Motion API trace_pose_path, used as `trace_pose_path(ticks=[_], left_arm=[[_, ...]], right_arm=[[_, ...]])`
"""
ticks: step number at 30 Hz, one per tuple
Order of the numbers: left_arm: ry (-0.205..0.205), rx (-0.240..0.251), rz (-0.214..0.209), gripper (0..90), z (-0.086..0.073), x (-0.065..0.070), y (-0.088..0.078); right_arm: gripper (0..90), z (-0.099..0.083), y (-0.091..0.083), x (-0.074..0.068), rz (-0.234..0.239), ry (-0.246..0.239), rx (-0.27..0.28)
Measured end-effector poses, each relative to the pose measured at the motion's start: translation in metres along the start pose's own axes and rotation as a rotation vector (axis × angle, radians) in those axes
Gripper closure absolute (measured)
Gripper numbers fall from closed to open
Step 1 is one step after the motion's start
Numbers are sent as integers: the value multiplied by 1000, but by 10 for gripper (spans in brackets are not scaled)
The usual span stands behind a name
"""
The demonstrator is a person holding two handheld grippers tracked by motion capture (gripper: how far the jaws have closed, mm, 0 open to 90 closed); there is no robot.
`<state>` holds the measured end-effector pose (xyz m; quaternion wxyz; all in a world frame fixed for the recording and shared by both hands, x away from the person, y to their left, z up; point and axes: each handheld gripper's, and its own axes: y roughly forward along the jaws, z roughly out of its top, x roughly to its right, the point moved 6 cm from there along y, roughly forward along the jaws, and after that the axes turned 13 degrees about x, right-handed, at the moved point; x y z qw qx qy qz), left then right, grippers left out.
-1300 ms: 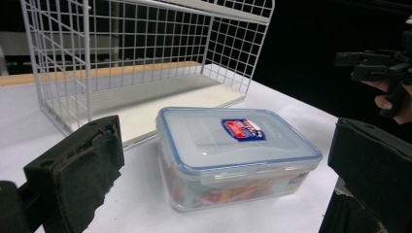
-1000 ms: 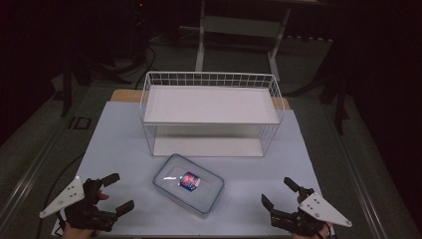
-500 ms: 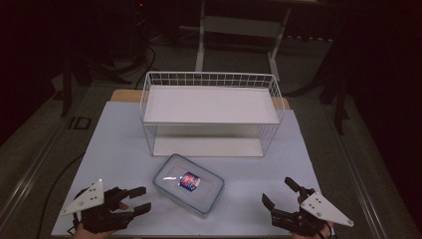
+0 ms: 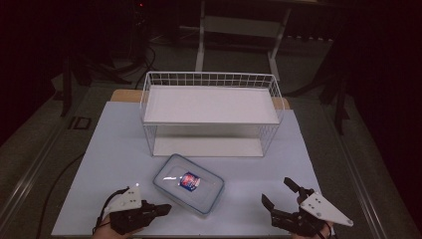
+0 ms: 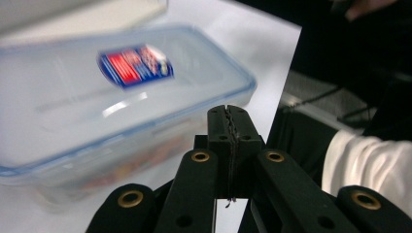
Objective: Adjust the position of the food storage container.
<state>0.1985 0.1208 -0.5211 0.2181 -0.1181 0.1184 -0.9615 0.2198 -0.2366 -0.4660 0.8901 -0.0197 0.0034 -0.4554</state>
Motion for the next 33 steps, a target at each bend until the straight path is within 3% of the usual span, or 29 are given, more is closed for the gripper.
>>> trace_pose_path(ticks=[5,13,20,33], left_arm=[[29,-81,-5,888,-12,4,20],[57,-157,-24,889,-21,7,45],[75,-187,-7,889,-21,4,60],[62,-195,-1,888,-16,4,89]], right_arm=[[129,0,0,0,1,-3,0],[130,-1,0,0,6,3,-7],[130,-1,0,1,7,6,-9],[132,-1,0,-2,19,-2,-11]])
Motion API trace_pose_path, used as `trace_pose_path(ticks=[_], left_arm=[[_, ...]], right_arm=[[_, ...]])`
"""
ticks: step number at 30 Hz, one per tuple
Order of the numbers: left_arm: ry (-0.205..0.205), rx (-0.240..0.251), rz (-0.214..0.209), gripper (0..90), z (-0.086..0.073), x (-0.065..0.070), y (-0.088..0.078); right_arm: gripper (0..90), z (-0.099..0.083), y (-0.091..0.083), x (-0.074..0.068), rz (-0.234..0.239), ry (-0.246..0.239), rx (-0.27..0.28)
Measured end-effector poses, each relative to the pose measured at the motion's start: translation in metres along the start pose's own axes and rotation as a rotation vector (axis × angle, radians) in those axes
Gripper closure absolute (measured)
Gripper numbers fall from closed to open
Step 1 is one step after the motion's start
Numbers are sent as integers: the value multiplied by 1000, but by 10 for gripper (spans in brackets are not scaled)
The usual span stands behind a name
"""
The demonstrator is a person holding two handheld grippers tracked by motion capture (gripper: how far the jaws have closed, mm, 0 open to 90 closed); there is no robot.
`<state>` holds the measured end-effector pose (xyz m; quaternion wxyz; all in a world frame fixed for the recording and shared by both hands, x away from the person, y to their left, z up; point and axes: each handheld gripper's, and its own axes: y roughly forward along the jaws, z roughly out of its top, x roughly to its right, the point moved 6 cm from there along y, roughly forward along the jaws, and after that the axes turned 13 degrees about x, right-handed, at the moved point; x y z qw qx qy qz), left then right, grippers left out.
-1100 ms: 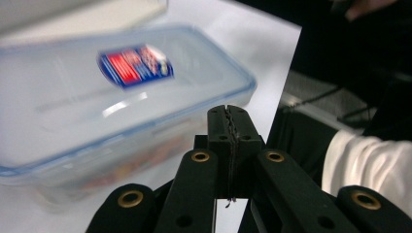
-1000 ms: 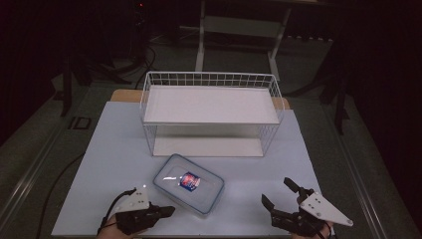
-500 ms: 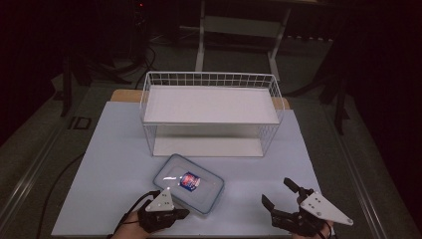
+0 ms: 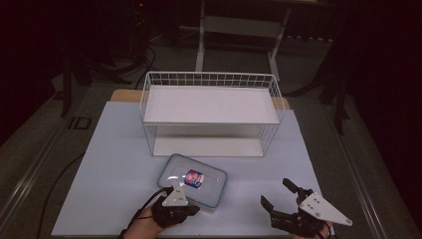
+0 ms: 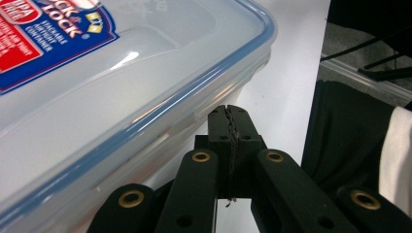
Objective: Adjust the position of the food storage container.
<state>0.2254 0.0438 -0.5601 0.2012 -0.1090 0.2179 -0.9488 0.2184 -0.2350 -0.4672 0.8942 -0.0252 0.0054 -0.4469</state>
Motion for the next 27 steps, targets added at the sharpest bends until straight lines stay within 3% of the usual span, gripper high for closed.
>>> trace_pose_path(ticks=[3,8,13,19,27], left_arm=[[3,-3,-1,888,3,-2,5],[-31,7,8,888,8,-5,14],[-21,31,-10,888,13,-2,16],[-17,53,26,888,15,-4,-13],[-58,133,195,888,17,-43,-75]], right_arm=[[131,0,0,0,2,3,2],[132,0,0,0,6,5,1],[132,0,0,0,7,8,-2],[133,0,0,-1,5,0,4],[133,0,1,-2,9,-5,-1]])
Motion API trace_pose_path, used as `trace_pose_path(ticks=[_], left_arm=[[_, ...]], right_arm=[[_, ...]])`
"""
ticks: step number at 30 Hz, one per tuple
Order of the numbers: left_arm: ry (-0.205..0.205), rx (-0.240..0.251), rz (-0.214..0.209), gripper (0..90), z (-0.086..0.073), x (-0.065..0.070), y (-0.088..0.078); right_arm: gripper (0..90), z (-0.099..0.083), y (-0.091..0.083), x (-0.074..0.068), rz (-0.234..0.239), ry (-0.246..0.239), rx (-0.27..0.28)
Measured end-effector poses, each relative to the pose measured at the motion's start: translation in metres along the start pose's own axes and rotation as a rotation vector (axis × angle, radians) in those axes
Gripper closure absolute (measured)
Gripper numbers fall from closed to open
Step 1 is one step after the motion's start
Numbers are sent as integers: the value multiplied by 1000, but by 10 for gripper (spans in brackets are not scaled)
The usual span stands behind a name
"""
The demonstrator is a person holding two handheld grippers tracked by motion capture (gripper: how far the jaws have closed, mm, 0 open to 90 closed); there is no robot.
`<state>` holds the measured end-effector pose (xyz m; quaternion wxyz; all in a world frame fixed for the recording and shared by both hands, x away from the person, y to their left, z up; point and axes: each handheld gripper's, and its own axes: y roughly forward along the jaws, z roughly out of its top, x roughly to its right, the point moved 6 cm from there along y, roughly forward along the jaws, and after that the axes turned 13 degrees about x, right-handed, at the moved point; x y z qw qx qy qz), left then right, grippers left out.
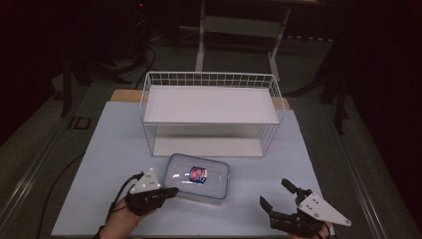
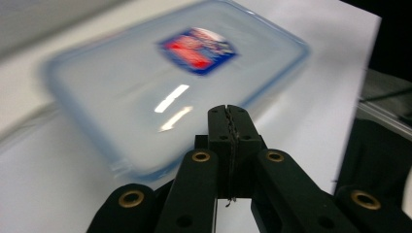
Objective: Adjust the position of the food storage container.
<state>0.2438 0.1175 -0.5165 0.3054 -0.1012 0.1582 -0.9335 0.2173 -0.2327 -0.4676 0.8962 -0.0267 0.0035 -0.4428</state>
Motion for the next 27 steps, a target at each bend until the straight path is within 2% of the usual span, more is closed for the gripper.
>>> trace_pose_path(ticks=[4,6,7,8,9,10,11,14,19,20,27], left_arm=[[-17,19,82,888,0,-25,-16],[-50,19,105,888,-3,-35,-19],[-58,6,120,888,-8,-42,-19],[-58,6,120,888,-8,-42,-19],[-73,-13,139,887,-16,-51,-16],[-73,-13,139,888,-16,-51,-16],[-67,-32,145,888,-23,-56,-11],[-74,-60,133,888,-30,-60,-1],[-90,-89,116,888,-36,-61,12],[-73,-103,116,887,-37,-60,15],[-86,-107,100,888,-39,-56,13]], right_arm=[[133,0,0,0,-5,2,2],[133,0,0,0,-4,5,1],[133,0,0,0,-5,3,1],[133,0,0,0,-5,3,1],[133,0,0,-1,2,6,4],[133,0,0,-1,4,6,4],[133,0,1,-1,4,6,3],[133,0,1,-1,5,6,3],[133,0,0,0,0,9,4],[133,0,0,0,1,10,3],[133,0,0,0,2,10,3]])
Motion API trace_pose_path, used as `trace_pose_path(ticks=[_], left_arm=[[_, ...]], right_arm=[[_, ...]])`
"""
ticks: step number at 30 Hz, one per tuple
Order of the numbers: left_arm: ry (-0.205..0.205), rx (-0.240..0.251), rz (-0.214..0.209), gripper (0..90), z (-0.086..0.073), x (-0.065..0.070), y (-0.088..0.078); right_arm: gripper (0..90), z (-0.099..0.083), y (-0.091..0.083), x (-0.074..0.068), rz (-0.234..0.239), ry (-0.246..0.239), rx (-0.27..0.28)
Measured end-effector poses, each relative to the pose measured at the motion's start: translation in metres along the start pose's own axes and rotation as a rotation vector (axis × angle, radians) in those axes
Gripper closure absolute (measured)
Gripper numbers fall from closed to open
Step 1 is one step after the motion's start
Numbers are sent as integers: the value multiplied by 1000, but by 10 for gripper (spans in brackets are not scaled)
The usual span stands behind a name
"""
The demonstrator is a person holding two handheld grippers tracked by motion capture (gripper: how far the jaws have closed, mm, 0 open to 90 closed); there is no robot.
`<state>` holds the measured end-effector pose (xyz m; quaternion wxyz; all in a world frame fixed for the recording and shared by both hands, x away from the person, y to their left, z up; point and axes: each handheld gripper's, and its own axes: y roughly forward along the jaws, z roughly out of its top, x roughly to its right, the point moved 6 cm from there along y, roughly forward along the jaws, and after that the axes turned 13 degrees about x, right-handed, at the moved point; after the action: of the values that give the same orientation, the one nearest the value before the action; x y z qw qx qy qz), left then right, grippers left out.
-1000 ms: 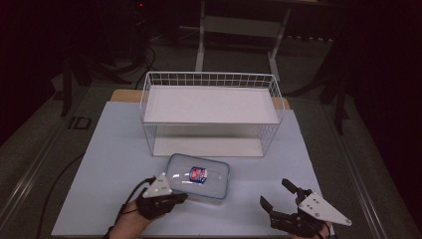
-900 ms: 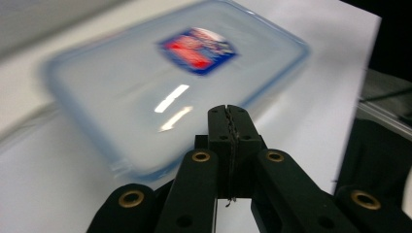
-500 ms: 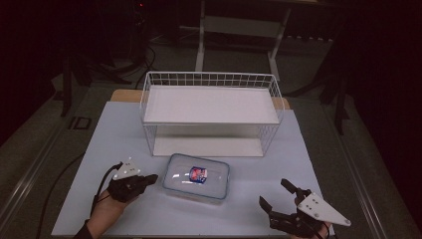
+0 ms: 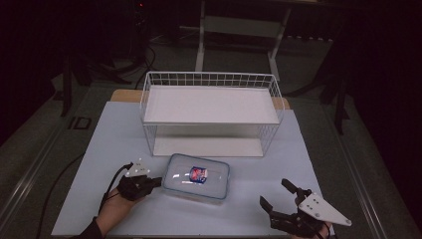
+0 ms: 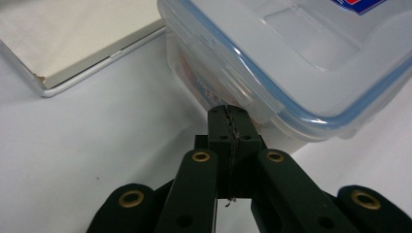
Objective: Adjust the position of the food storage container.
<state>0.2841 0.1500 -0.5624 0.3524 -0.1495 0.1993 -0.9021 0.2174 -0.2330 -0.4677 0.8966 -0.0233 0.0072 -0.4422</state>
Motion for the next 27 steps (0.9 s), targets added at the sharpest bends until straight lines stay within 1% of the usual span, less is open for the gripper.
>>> trace_pose_path(ticks=[1,2,3,4,7,8,11,12,14,15,16,21,24,27], left_arm=[[0,0,0,888,0,0,0],[3,-5,-13,888,-1,4,0],[3,-5,-13,888,-1,4,0],[8,-6,-24,888,-1,8,0],[10,-7,-37,888,-1,12,2],[12,-9,-48,887,-1,15,2],[12,-9,-53,887,0,17,3],[19,-9,-68,887,0,22,4],[20,-12,-77,887,0,25,4],[26,-15,-81,888,0,27,5],[26,-14,-91,888,0,29,5],[29,-17,-103,888,1,34,8],[32,-16,-121,887,2,37,11],[38,-15,-120,887,3,38,12]], right_arm=[[133,0,0,0,1,1,0],[133,0,0,0,1,1,-1],[133,0,0,0,1,1,-1],[133,0,1,0,2,-2,-1],[133,0,1,-1,2,-1,-1],[133,0,1,-1,2,-1,-1],[133,0,1,-1,3,-3,0],[133,0,0,-1,2,-3,1],[133,0,0,-1,1,-1,2],[133,0,0,-1,1,-1,2],[133,0,0,-1,2,-3,0],[133,0,1,-1,3,-6,1],[133,0,0,-1,2,-5,1],[133,0,0,-1,2,-7,0]])
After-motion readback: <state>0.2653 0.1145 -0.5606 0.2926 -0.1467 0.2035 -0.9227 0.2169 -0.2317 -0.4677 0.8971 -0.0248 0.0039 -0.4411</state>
